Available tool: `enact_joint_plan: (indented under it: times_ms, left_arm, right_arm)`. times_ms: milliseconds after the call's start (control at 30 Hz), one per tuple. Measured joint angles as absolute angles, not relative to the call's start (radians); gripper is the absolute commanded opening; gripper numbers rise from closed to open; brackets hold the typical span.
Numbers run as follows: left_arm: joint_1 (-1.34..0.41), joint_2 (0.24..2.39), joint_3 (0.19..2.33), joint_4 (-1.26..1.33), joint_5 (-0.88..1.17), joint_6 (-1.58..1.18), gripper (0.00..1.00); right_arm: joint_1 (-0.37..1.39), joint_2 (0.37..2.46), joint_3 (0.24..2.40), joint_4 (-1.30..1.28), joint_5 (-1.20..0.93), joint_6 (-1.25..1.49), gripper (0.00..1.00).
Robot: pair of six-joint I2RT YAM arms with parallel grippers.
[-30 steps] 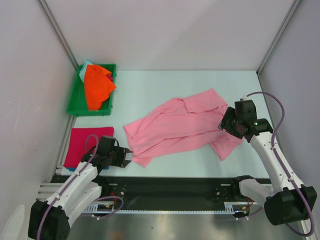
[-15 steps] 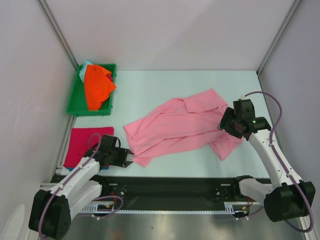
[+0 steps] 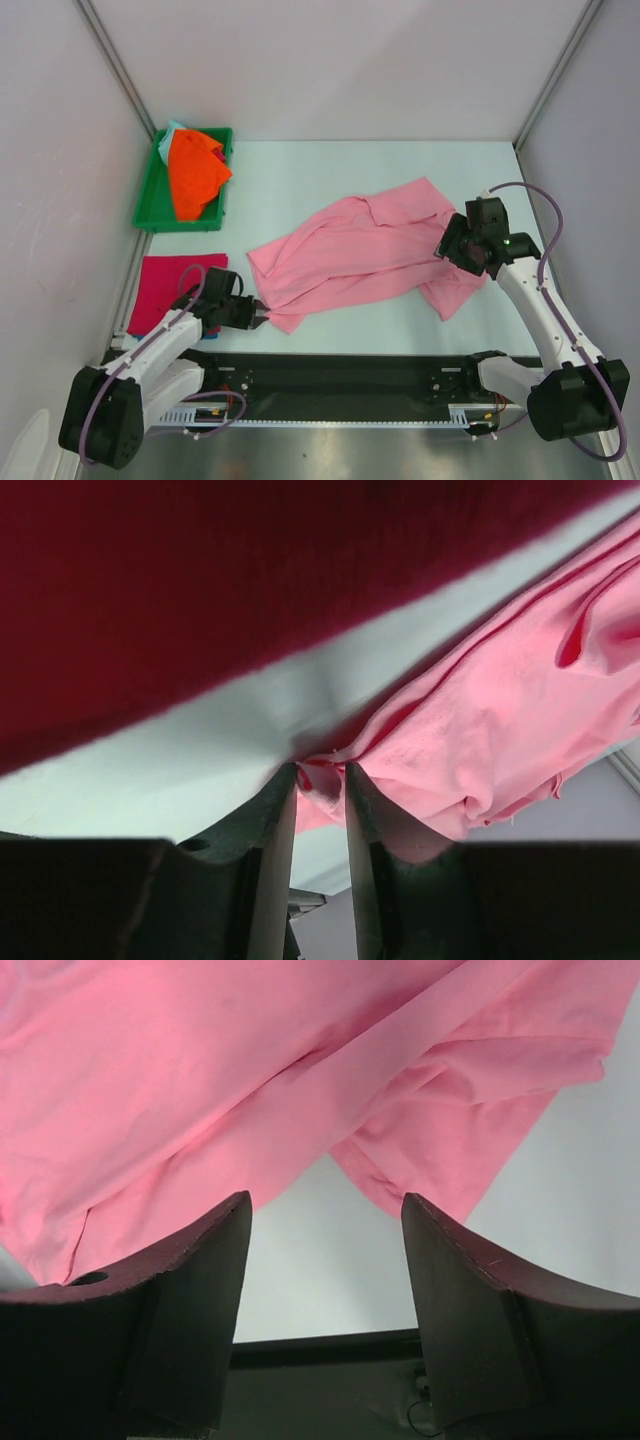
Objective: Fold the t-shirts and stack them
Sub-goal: Flatten the tshirt out
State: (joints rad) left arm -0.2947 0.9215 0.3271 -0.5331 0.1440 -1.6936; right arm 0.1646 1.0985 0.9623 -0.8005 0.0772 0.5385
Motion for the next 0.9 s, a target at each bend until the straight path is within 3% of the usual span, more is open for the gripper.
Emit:
enact_joint_plan:
  times_ms: [67,233,367,467,600,667,900]
  left_arm:
    - [-0.295,0.936,0.327,-0.522,0.144,-1.694,0.28]
    - [-0.295,0.945,0.327,-0.501,0.144,-1.689,0.01]
    - [-0.293,0.950,0.366,-0.543,0.118,-1.611,0.01]
    - [-0.292,0.947,0.440,-0.573,0.085,-1.548,0.14]
    - [-0.292,0.931,0.454,-0.563,0.088,-1.524,0.42]
    - [-0.292,0.928,0.429,-0.558,0.105,-1.527,0.50]
    - [-0.291,0.905,0.375,-0.595,0.144,-1.536,0.53]
  right_arm:
    - [0.165,1.099,0.962,-0.798,0.077,0.541,0.66]
    - [0.164,1.099,0.947,-0.795,0.071,0.550,0.69]
    - [0.134,1.114,0.926,-0.813,0.051,0.571,0.66]
    - [0.057,1.120,0.867,-0.821,-0.010,0.592,0.64]
    - [-0.044,1.103,0.772,-0.850,-0.076,0.603,0.64]
    - [-0.064,1.085,0.760,-0.865,-0.105,0.602,0.63]
    - [-0.068,1.061,0.760,-0.862,-0.157,0.603,0.63]
